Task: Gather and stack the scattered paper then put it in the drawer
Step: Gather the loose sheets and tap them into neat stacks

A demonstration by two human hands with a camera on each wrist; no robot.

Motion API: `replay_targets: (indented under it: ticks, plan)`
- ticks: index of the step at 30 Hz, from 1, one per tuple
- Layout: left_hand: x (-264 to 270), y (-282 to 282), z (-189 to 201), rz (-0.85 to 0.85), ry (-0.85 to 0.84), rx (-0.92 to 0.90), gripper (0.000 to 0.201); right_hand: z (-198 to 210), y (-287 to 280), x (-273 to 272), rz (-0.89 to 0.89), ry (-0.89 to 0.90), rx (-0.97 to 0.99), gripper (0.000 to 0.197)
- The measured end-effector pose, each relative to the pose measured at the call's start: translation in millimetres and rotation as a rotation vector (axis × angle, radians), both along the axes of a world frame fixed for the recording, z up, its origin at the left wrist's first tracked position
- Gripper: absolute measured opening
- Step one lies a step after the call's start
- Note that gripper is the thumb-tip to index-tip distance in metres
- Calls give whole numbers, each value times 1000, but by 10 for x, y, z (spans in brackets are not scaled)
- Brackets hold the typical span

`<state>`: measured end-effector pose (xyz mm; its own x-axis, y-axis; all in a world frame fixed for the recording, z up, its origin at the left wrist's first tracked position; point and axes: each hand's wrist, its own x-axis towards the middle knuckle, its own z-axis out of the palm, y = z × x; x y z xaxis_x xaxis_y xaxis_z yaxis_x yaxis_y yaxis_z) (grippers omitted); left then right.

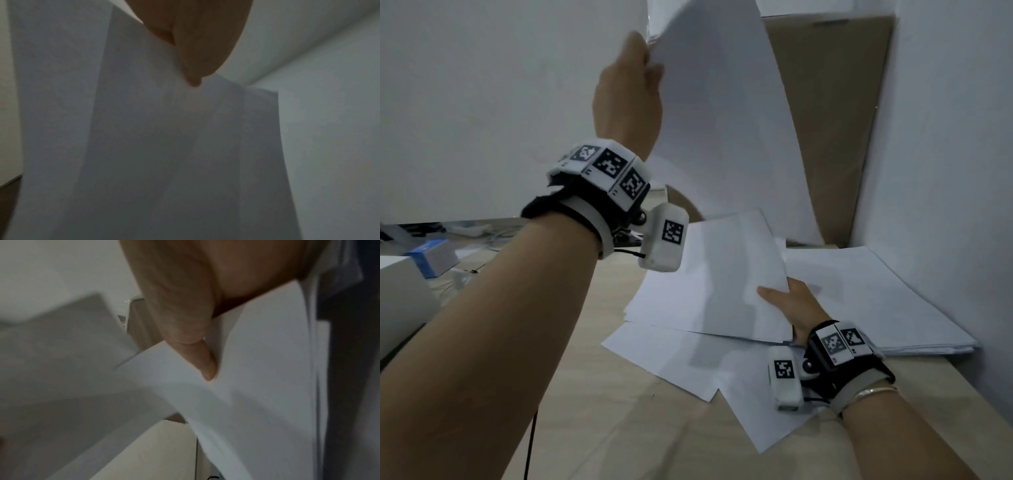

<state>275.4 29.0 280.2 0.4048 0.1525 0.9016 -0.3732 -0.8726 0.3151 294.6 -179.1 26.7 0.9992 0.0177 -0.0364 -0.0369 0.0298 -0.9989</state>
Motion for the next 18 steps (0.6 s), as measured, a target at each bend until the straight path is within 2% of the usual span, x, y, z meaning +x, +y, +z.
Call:
replay_targets:
  ticks: [3,5,9,13,18]
  plan:
    - [-70,181,94,65,-44,-187,35,-2,-26,8,-26,-5,-57,29]
    - [-58,319,40,90,-10,-275,40,-4,-32,6,-39,-6,-67,31]
    - [105,584,-381,98,166,-429,37,16,-38,-14,-37,6,-15,28]
    - [300,908,-997,93,392,-513,13,14,-36,-17,-24,22,53,27]
    - [393,1259,-1671,45,663,-553,16,9,-43,0,-22,27,94,27]
